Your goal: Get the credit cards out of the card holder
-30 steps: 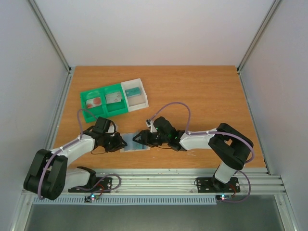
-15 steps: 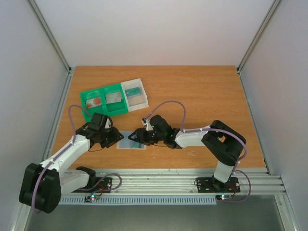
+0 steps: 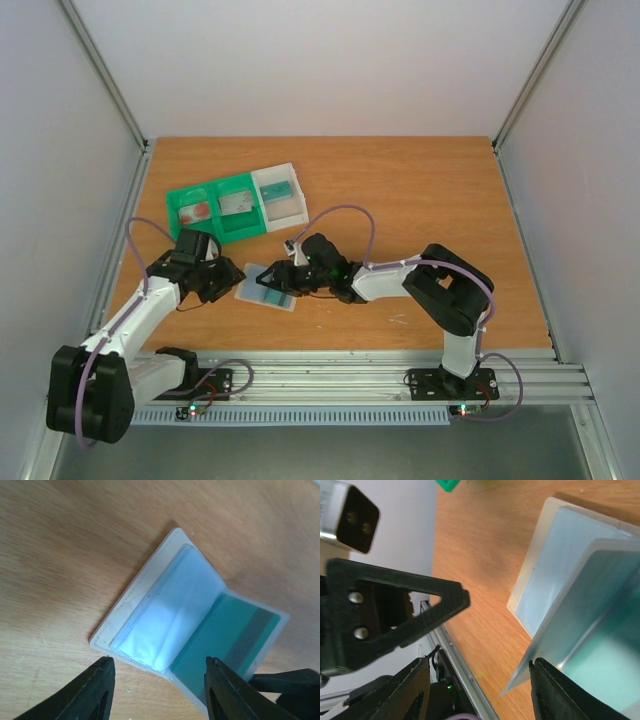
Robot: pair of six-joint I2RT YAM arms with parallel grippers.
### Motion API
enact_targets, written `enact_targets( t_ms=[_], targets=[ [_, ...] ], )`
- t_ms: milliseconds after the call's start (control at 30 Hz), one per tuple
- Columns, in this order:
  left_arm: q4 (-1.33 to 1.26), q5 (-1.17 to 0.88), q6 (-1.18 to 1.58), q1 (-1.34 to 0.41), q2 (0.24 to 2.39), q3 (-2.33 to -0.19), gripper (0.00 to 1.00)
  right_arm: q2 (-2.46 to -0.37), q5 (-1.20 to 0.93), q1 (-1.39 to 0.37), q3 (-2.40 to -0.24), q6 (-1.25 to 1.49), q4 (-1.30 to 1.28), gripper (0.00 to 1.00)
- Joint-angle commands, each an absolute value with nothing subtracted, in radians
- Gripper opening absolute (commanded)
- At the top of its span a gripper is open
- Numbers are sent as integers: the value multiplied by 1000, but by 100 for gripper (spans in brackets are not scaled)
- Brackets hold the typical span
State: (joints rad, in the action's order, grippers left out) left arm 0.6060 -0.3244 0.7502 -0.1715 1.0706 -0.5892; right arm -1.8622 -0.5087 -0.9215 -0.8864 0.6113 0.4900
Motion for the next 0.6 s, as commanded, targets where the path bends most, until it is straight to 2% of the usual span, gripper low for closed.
enact_targets(
  t_ms=[0, 133, 433, 567],
  targets=[
    [600, -305, 722, -163, 1131, -588, 48, -1895, -510, -928, -933, 616, 553, 57],
    [603, -255, 697, -163, 1176, -591, 43, -1915, -496, -928, -962, 609, 551, 57],
    [568, -278, 700, -160, 1200, -576, 43, -1956, -483, -927, -1033, 564, 469, 58],
    [550, -291, 694, -156, 1196, -581, 43, -1934, -460, -927, -1023, 542, 385, 56]
  ],
)
